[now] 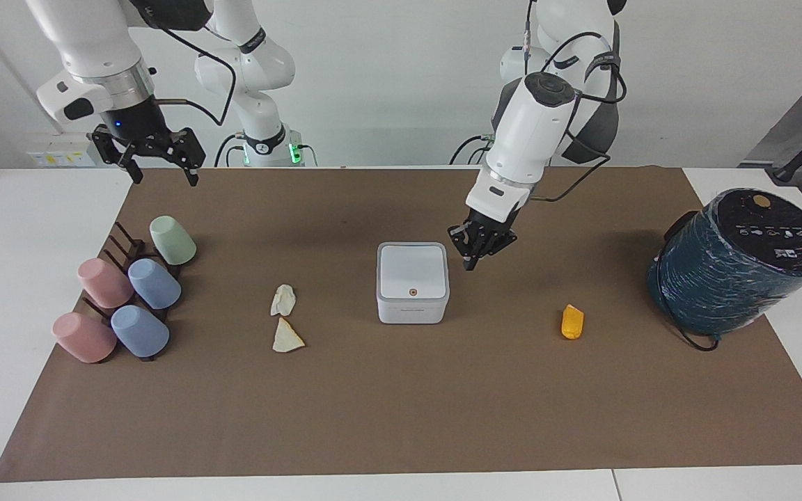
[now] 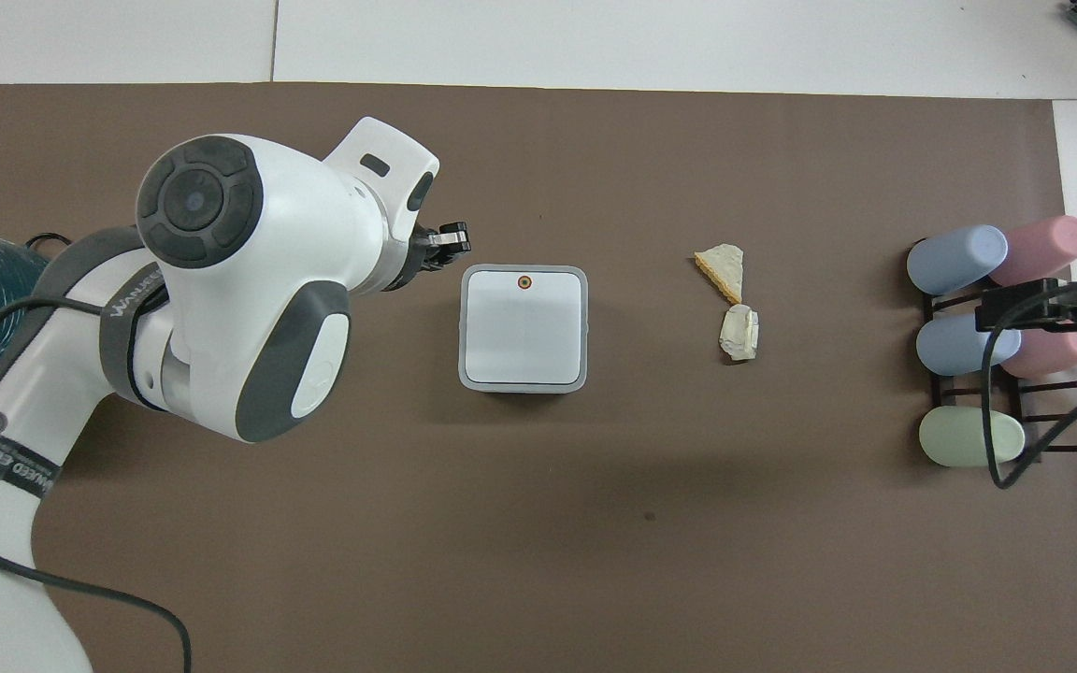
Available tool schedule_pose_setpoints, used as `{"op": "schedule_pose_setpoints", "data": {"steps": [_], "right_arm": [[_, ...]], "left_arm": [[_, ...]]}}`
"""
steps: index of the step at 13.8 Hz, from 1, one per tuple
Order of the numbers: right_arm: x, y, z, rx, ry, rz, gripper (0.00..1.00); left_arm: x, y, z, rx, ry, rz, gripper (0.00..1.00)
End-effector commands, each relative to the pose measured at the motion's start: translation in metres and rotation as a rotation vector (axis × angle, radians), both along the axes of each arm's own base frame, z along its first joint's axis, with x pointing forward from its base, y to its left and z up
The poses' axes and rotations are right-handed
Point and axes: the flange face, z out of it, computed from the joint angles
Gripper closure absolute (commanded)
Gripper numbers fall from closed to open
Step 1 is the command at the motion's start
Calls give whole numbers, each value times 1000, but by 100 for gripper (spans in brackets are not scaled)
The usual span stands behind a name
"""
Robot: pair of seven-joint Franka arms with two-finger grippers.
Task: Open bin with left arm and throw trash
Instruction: 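Reach the left gripper over the white bin and grasp its lid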
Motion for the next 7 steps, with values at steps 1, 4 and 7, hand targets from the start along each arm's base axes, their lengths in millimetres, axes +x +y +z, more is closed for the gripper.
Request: {"op": "schedule_pose_setpoints", "data": {"steps": [1,4,7], "right_arm": [[-9,1,1,0,3,-15,0],[-9,0,0,0,5,-18,0],[-9,1,1,0,3,-15,0]], "left_arm": [[3,-36,-31,-21,21,39,100],[-2,-48,-35,-43,31,57,100],[1,-63,-58,-57,26,70,100]]}}
